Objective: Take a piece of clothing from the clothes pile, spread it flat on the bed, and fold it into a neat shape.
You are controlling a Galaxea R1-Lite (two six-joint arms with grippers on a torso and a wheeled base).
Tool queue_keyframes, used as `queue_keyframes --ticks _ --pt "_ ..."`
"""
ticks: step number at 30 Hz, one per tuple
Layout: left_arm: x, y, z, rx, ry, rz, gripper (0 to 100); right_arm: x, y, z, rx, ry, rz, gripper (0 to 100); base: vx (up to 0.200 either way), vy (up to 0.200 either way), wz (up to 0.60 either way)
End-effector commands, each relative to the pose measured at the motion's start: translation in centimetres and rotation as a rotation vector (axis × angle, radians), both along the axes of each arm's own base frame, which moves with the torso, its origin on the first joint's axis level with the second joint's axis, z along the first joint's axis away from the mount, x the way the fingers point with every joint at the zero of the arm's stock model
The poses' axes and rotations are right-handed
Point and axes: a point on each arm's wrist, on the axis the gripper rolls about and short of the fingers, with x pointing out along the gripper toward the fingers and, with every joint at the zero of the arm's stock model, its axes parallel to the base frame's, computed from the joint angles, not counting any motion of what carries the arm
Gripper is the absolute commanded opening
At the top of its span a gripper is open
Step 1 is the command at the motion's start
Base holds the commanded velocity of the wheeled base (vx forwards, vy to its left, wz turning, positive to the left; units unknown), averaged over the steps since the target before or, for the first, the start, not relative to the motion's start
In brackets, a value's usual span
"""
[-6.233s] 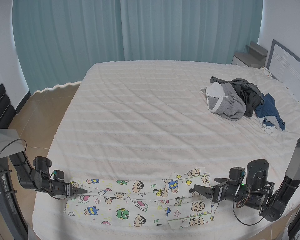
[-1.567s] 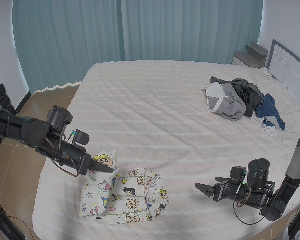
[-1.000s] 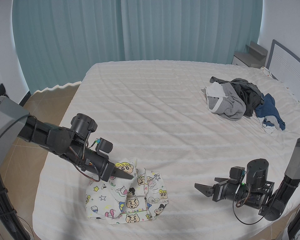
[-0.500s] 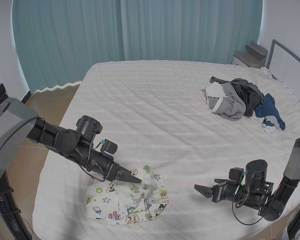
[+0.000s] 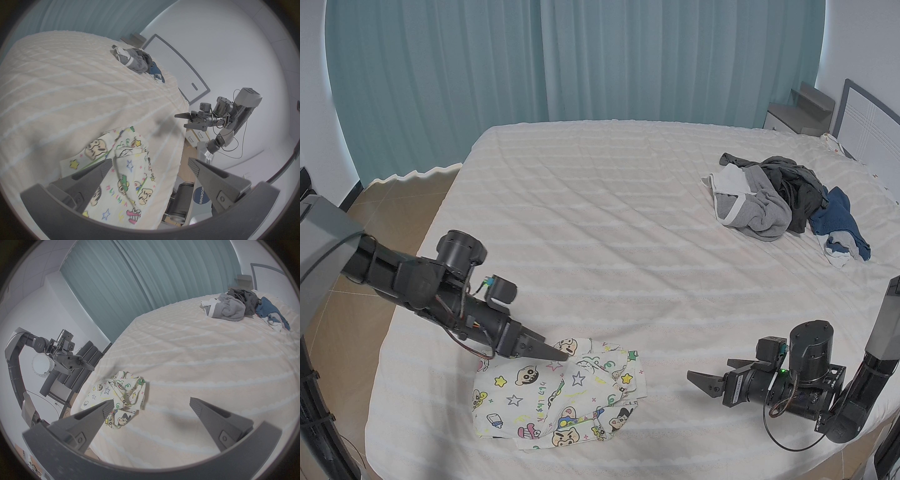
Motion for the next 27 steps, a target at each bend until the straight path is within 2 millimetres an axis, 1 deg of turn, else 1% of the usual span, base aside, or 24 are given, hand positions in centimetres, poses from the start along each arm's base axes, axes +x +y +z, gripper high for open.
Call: queue_keyframes --ticks 1,2,3,4,5,6,7,8,10,11,13,14,15,18,19,20,22,23,24,25,26,27 --pt "-1.7 5.9 1.6 0.000 -0.011 0.169 100 0.7 1.4 0.5 0.020 -0.039 0.033 100 0.000 0.000 0.00" --pt "-2.4 7.9 1.6 0.000 -0.001 0.231 100 1.2 2.1 0.8 0.028 -0.057 0.048 100 0.000 0.000 0.00" --pt "-3.0 9.4 1.6 0.000 0.008 0.279 100 1.6 2.7 0.9 0.028 -0.062 0.060 100 0.000 0.000 0.00" --pt "-4.2 12.1 1.3 0.000 0.034 0.375 100 2.3 4.0 0.5 0.010 -0.039 0.082 100 0.000 0.000 0.00" --pt "-4.3 12.4 1.3 0.000 0.036 0.383 100 2.4 4.1 0.5 0.006 -0.034 0.085 100 0.000 0.000 0.00" --pt "-5.5 14.3 0.8 -0.004 0.064 0.457 100 3.2 5.4 0.2 -0.013 -0.010 0.107 100 0.000 0.000 0.00" --pt "-6.1 15.3 0.4 -0.005 0.084 0.498 100 3.7 6.2 0.3 -0.015 -0.004 0.117 100 0.000 0.000 0.00" --pt "-7.3 16.6 -0.2 -0.011 0.115 0.555 100 4.7 7.6 0.5 -0.016 -0.003 0.136 100 0.000 0.000 0.00" --pt "-9.1 17.9 -0.9 -0.043 0.162 0.615 100 5.9 9.8 0.7 -0.019 -0.001 0.162 100 0.000 0.000 0.00" --pt "-10.4 18.6 -1.5 -0.090 0.190 0.643 100 6.7 11.0 0.9 -0.023 0.000 0.176 100 0.000 0.000 0.00" --pt "-12.3 20.0 -2.4 -0.186 0.236 0.702 100 8.1 12.8 0.8 -0.066 0.007 0.206 100 0.000 0.000 0.00" --pt "-12.5 20.2 -2.5 -0.199 0.238 0.710 100 8.3 12.9 0.8 -0.074 0.011 0.211 100 0.000 0.000 0.00" --pt "-13.3 20.8 -3.1 -0.249 0.265 0.738 100 9.1 13.7 0.5 -0.102 0.010 0.231 100 0.000 0.000 0.00" --pt "-14.8 21.1 -5.1 -0.320 0.317 0.759 100 9.7 14.7 -0.5 -0.114 0.011 0.298 100 0.000 0.000 0.00" --pt "-14.8 21.1 -5.1 -0.322 0.317 0.758 100 9.6 14.8 -0.6 -0.114 0.014 0.305 100 0.000 0.000 0.00" --pt "-15.1 21.3 -6.2 -0.350 0.324 0.753 100 9.6 15.3 -1.1 -0.110 0.019 0.357 100 0.000 0.000 0.00" --pt "-14.8 21.6 -7.2 -0.346 0.307 0.739 100 9.8 15.6 -1.9 -0.113 0.027 0.408 100 0.000 0.000 0.00" --pt "-14.8 21.6 -7.2 -0.346 0.307 0.739 100 9.9 15.6 -1.9 -0.114 0.027 0.410 100 0.000 0.000 0.00" --pt "-14.8 21.7 -7.5 -0.351 0.298 0.743 100 10.1 15.8 -2.5 -0.118 0.029 0.433 100 0.000 0.000 0.00" --pt "-14.8 21.8 -7.6 -0.353 0.299 0.744 100 10.2 15.9 -2.7 -0.118 0.030 0.435 100 0.000 0.000 0.00" --pt "-14.9 21.7 -8.1 -0.358 0.315 0.744 100 10.6 16.1 -3.6 -0.121 0.040 0.437 100 0.000 0.000 0.00" --pt "-15.0 21.7 -8.4 -0.360 0.323 0.743 100 10.6 16.3 -4.1 -0.123 0.043 0.441 100 0.000 0.000 0.00"
